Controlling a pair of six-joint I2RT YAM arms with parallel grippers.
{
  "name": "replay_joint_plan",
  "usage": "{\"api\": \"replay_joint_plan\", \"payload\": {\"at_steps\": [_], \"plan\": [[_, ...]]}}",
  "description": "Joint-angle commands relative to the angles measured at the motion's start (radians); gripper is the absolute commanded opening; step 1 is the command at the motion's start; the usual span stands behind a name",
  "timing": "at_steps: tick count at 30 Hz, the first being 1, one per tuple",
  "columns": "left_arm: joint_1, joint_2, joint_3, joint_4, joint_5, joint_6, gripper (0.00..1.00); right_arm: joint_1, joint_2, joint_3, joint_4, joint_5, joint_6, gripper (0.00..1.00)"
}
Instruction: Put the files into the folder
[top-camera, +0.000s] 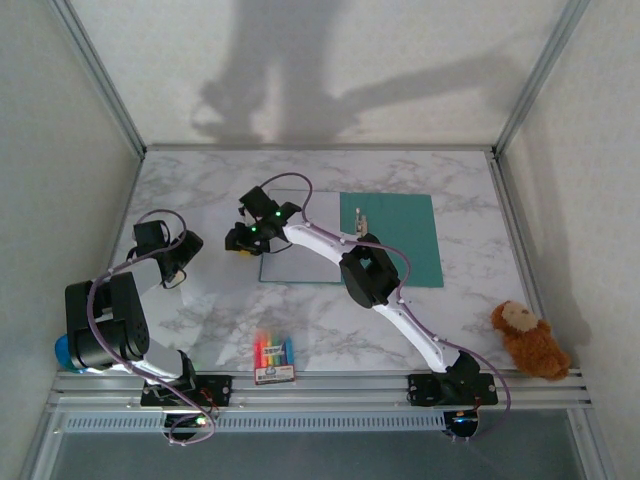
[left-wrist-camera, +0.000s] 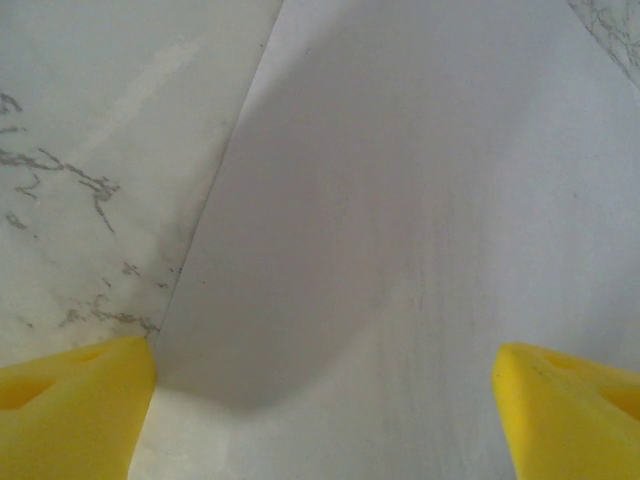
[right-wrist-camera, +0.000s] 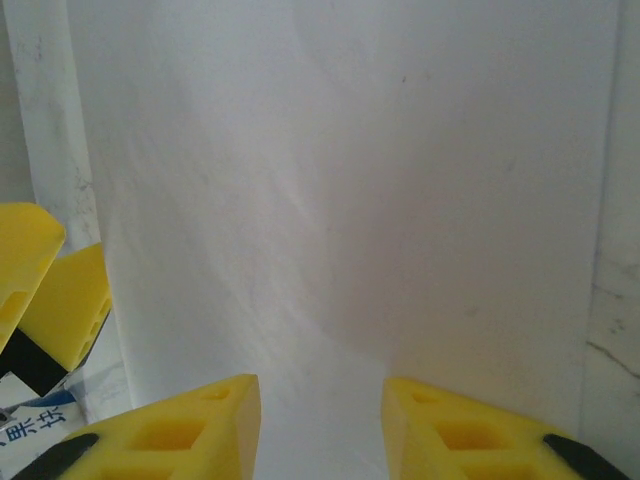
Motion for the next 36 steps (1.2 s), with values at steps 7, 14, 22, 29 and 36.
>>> {"api": "replay_joint_plan", "payload": {"at_steps": [7, 14, 22, 29, 36], "plan": [[-0.017, 0.009, -0.008, -0.006, 0.053, -0.017, 0.87, 0.015, 0.047, 0.005, 0.043, -0.072, 0.085, 0.37], [-0.017, -0.004, -0.026, 0.01, 0.1, -0.059, 0.83, 0.016, 0.046, -0.015, 0.088, -0.105, 0.135, 0.36], [-0.017, -0.021, -0.033, 0.004, 0.112, -0.074, 0.8, 0.014, 0.042, -0.03, 0.107, -0.117, 0.152, 0.36], [-0.018, -0.029, -0.038, 0.005, 0.133, -0.078, 0.78, 0.014, 0.043, -0.037, 0.118, -0.126, 0.161, 0.36], [-0.018, -0.041, -0.045, 0.011, 0.154, -0.084, 0.75, 0.014, 0.044, -0.042, 0.13, -0.136, 0.173, 0.36]]}}
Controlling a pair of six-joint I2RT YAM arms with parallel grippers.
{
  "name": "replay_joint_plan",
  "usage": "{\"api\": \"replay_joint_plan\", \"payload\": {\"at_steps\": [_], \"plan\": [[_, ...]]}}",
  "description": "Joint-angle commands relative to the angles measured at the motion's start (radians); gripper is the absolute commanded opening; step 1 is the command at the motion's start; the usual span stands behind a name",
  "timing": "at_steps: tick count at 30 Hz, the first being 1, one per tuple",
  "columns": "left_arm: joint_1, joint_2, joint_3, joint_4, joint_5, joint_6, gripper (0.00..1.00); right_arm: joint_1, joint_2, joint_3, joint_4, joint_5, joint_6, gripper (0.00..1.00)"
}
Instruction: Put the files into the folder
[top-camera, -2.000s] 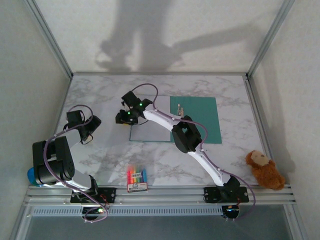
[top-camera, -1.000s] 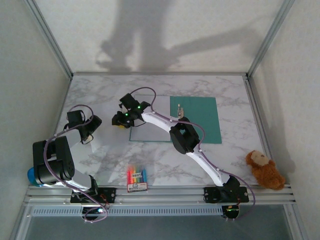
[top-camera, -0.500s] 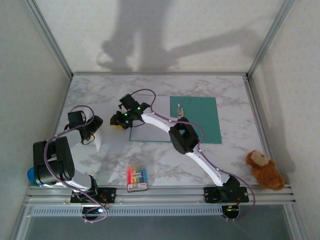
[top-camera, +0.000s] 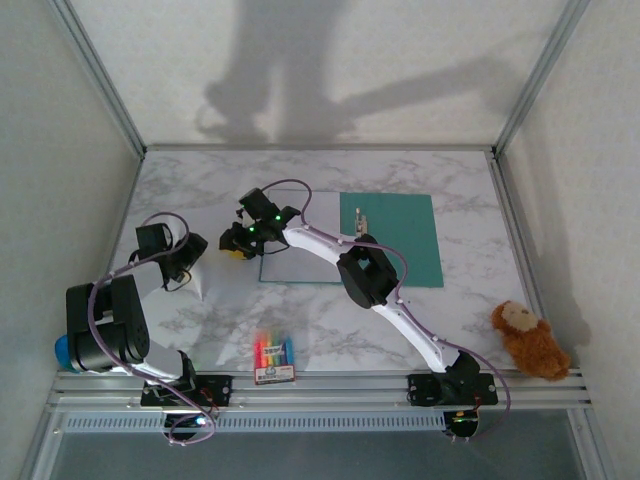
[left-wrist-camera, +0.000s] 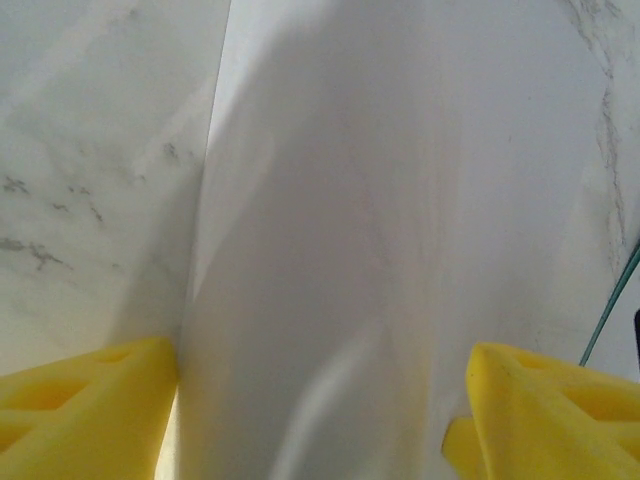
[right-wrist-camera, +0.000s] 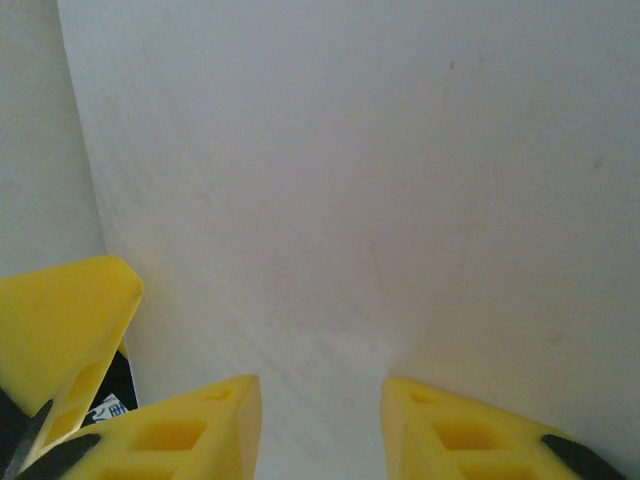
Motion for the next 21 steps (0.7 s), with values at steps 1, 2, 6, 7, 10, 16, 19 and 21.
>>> {"api": "replay_joint_plan", "payload": {"at_steps": [1, 2, 6, 7, 10, 16, 19, 21], "plan": [[-0.009, -0.024, -0.014, -0.007, 0.04, -0.015, 0.74, 0.013, 0.026, -0.014, -0.001, -0.02, 0.019, 0.36], [-0.01, -0.025, -0.015, -0.005, 0.041, -0.016, 0.73, 0.014, 0.026, -0.013, 0.002, -0.022, 0.019, 0.36], [-0.01, -0.022, -0.018, 0.001, 0.05, -0.024, 0.7, 0.013, 0.028, -0.013, 0.01, -0.027, 0.026, 0.36], [-0.009, -0.022, -0.018, 0.005, 0.053, -0.026, 0.69, 0.013, 0.028, -0.013, 0.012, -0.03, 0.028, 0.36], [-0.011, -0.021, -0.019, 0.007, 0.054, -0.028, 0.64, 0.014, 0.029, -0.012, 0.017, -0.035, 0.033, 0.36], [-0.01, -0.013, -0.017, 0.017, 0.063, -0.039, 0.55, 0.013, 0.026, 0.012, 0.014, -0.051, 0.027, 0.37], [-0.01, -0.014, -0.015, 0.016, 0.064, -0.042, 0.51, 0.012, 0.023, 0.045, -0.01, -0.057, 0.01, 0.37], [-0.01, -0.016, -0.014, 0.011, 0.064, -0.042, 0.49, 0.011, 0.015, 0.06, -0.018, -0.063, 0.004, 0.37]]}}
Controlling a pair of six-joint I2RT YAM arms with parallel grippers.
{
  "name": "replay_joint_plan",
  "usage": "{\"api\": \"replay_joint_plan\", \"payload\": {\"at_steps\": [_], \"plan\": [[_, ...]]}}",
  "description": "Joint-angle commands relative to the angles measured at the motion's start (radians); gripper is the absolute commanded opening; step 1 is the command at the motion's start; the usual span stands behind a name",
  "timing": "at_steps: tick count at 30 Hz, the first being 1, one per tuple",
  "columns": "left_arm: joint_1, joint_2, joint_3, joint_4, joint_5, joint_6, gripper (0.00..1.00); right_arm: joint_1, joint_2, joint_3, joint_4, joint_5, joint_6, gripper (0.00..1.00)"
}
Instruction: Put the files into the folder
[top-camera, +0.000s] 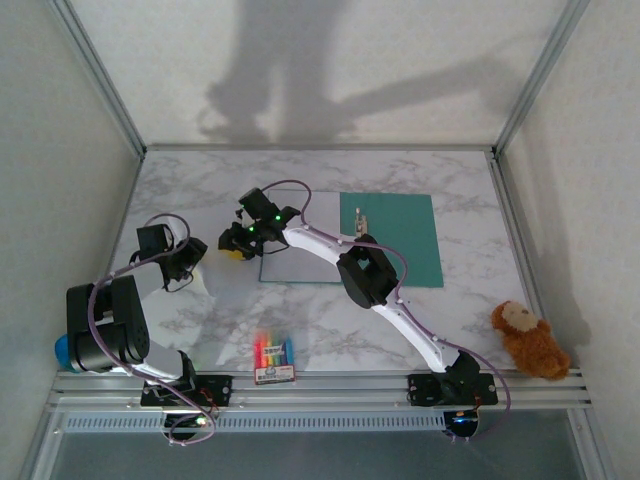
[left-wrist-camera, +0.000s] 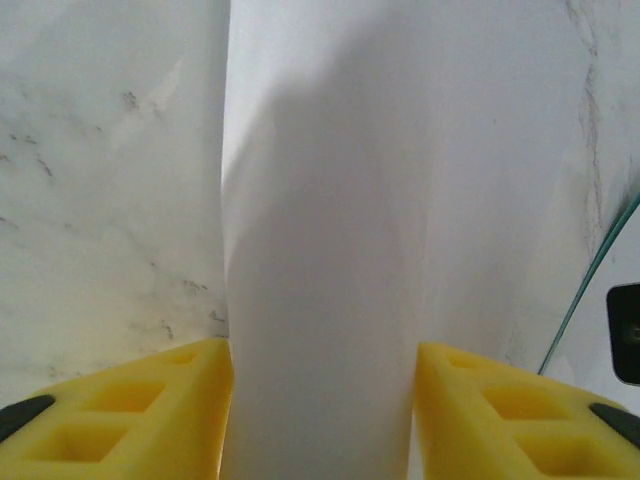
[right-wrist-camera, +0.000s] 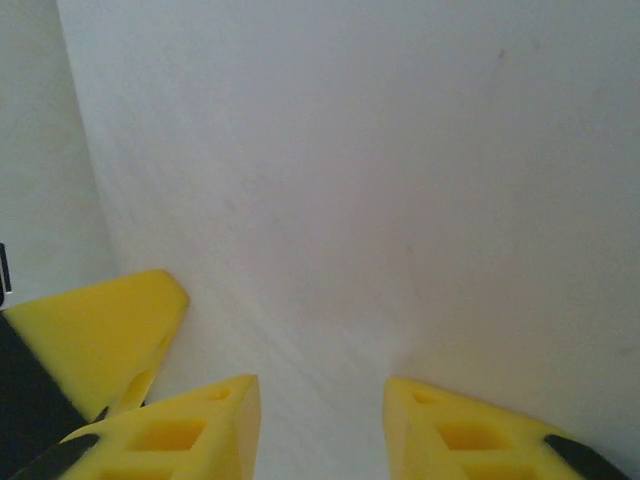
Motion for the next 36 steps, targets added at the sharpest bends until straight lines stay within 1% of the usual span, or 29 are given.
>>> {"api": "replay_joint_plan", "payload": {"at_steps": [1, 7, 11, 14, 17, 21, 26, 27, 29, 36], "plan": [[-0.006, -0.015, -0.005, 0.011, 0.017, -0.008, 0.48, 0.009, 0.011, 0.051, -0.016, -0.038, -0.019, 0.37], [-0.004, -0.018, -0.009, 0.009, 0.018, -0.011, 0.41, -0.006, -0.021, 0.058, -0.02, -0.06, -0.024, 0.38], [-0.004, -0.021, -0.009, 0.01, 0.025, -0.017, 0.39, -0.035, -0.063, 0.062, -0.047, -0.085, -0.034, 0.38], [-0.004, -0.027, -0.009, 0.013, 0.033, -0.023, 0.37, -0.061, -0.123, 0.055, -0.09, -0.072, -0.078, 0.38], [-0.005, -0.033, -0.008, 0.017, 0.044, -0.034, 0.36, -0.085, -0.198, 0.013, -0.09, -0.075, -0.108, 0.4], [-0.003, -0.043, -0.001, 0.015, 0.06, -0.048, 0.35, -0.115, -0.32, -0.101, -0.063, -0.046, -0.142, 0.42], [-0.002, -0.072, 0.007, -0.001, 0.068, -0.063, 0.33, -0.144, -0.488, -0.34, 0.101, -0.036, -0.121, 0.44], [-0.001, -0.078, 0.01, -0.007, 0.07, -0.066, 0.33, -0.172, -0.52, -0.394, 0.145, -0.037, -0.108, 0.44], [-0.001, -0.09, 0.015, -0.015, 0.072, -0.07, 0.32, -0.193, -0.576, -0.475, 0.218, -0.038, -0.086, 0.44], [0.0, -0.13, 0.018, -0.03, 0.082, -0.076, 0.29, -0.277, -0.736, -0.811, 0.563, -0.047, 0.04, 0.45]]}}
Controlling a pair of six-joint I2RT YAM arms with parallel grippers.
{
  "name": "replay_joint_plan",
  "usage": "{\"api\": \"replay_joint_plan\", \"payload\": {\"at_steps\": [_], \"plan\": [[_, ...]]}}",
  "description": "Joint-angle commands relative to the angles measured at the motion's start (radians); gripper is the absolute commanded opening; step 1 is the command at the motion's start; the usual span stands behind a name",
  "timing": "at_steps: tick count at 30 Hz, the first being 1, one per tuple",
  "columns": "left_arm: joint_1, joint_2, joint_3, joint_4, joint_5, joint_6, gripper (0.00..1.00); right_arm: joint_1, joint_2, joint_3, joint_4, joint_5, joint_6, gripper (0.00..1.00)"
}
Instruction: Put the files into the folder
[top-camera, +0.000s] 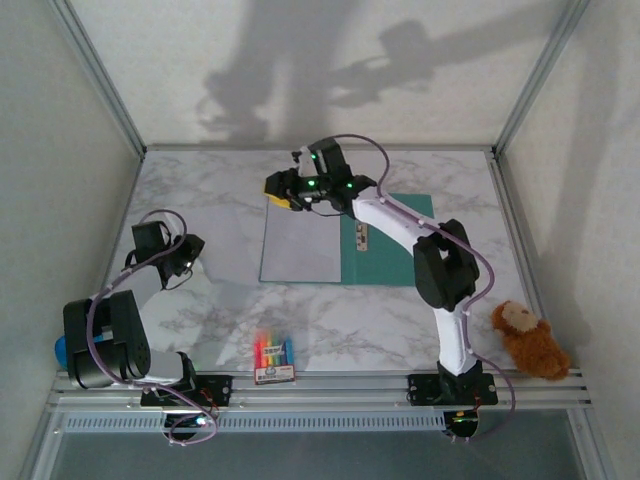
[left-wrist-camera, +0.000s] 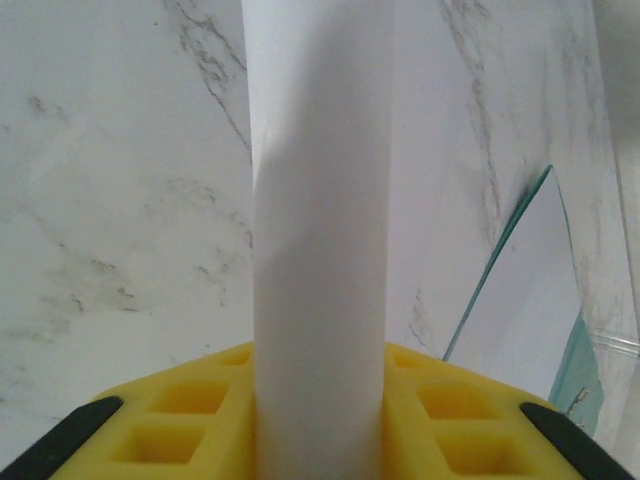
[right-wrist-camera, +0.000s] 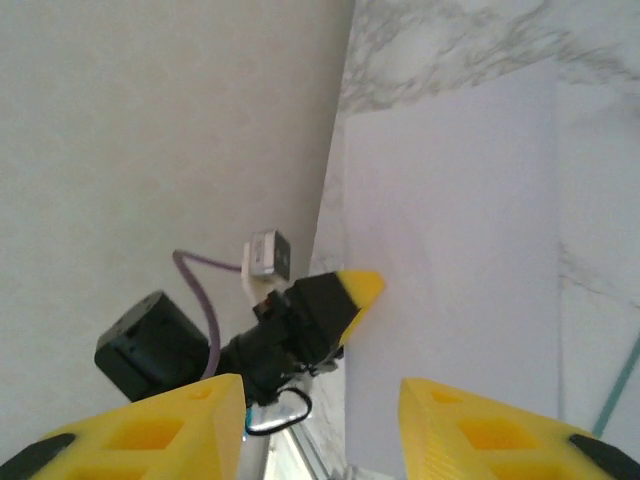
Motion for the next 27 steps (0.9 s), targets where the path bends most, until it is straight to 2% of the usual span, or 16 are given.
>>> {"api": "replay_joint_plan", "payload": {"at_steps": [1, 7, 15, 22, 27], "plan": [[0.0, -0.037, 0.017, -0.025, 0.023, -0.013, 0.29, -0.046, -0.074, -0.13, 0.233, -0.01, 0.086, 0.45], [-0.004, -0.091, 0.013, -0.05, 0.038, -0.017, 0.29, -0.099, -0.177, -0.309, 0.269, -0.018, 0.061, 0.46], [-0.047, -0.15, 0.045, -0.111, 0.086, -0.014, 0.29, -0.177, -0.312, -0.611, 0.415, -0.061, 0.083, 0.5], [-0.147, -0.203, 0.14, -0.158, 0.083, -0.048, 0.3, -0.239, -0.416, -0.773, 0.495, -0.109, 0.124, 0.55], [-0.252, -0.188, 0.216, -0.146, 0.065, -0.099, 0.3, -0.296, -0.445, -0.847, 0.665, -0.203, 0.267, 0.53]]}}
